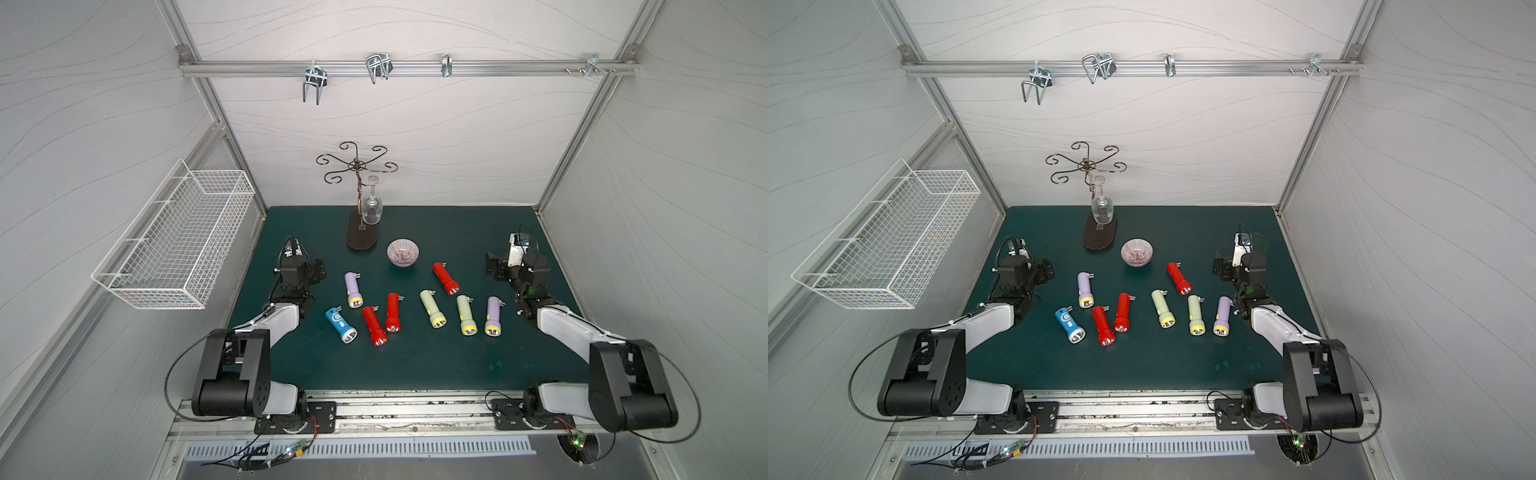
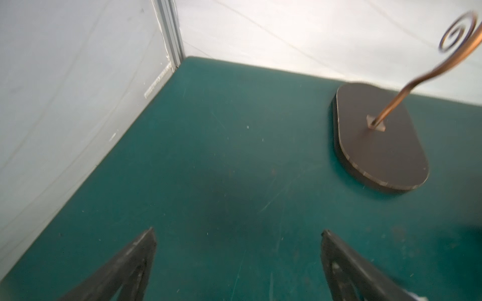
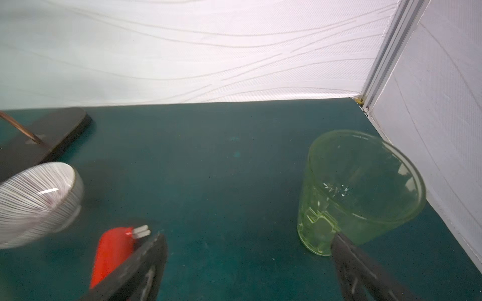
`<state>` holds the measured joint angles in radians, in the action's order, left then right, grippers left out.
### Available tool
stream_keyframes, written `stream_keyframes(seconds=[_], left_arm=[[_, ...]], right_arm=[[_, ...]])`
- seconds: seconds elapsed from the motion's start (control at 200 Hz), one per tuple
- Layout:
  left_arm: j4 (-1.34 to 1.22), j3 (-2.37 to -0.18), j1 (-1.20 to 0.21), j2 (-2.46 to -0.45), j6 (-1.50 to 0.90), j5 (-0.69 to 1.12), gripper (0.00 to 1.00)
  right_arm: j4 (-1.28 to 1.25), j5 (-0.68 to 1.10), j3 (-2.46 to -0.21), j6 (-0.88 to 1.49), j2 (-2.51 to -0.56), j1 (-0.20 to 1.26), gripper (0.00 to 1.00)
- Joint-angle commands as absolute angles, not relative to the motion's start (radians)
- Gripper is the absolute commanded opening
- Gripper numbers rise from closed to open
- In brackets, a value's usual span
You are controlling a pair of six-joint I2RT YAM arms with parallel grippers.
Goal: Close the plug at the bottom of the flashlight
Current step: Pick up the flashlight from the center of the board.
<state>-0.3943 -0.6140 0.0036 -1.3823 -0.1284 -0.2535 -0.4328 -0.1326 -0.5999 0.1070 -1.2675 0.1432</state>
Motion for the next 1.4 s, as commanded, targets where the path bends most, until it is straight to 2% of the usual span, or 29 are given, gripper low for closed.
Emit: stream_keyframes(seconds=[0.0,0.06,0.13,0.19,0.325,0.515,0.76,1.025,1.396], left_arm=[[-0.182,-0.718,0.0,-1.347,-0.281,-0.261,0.99],[-0.093,-0.765,-0.001,-1.348,-0.35,-0.23,0.99],[-0.028,-0.796,0.0,-1.353,-0.416,-0.185,1.0],[-0.001,-0.808,-0.002,-1.347,-0.45,-0.145,0.99],[0.093,-0.84,-0.008,-1.336,-0.52,-0.104,0.99],[0.228,-0.917,-0.023,-1.329,-0.546,0.009,0.99],[0.226,-0.916,-0.149,-1.346,-0.518,0.135,0.99],[0.287,-0.983,-0.186,-1.414,-0.411,0.086,0.99],[0.309,-1.01,-0.187,-1.444,-0.422,0.107,0.99]], right_arm=[[-0.129,-0.196,-0.719,0.356,-1.215,0.144,0.99],[-0.007,-0.176,-0.79,0.426,-1.222,0.139,0.99],[0.067,0.03,-0.858,0.359,-1.256,0.113,0.99],[0.112,0.133,-0.898,0.335,-1.283,0.116,0.99],[0.245,0.2,-0.987,0.292,-1.342,0.171,0.99],[0.509,0.19,-1.169,0.184,-1.488,0.278,0.95],[0.677,0.12,-1.379,0.129,-1.723,0.39,0.87],[0.805,-0.026,-1.578,0.086,-1.976,0.485,0.83],[0.818,-0.109,-1.668,0.051,-2.142,0.506,0.75]])
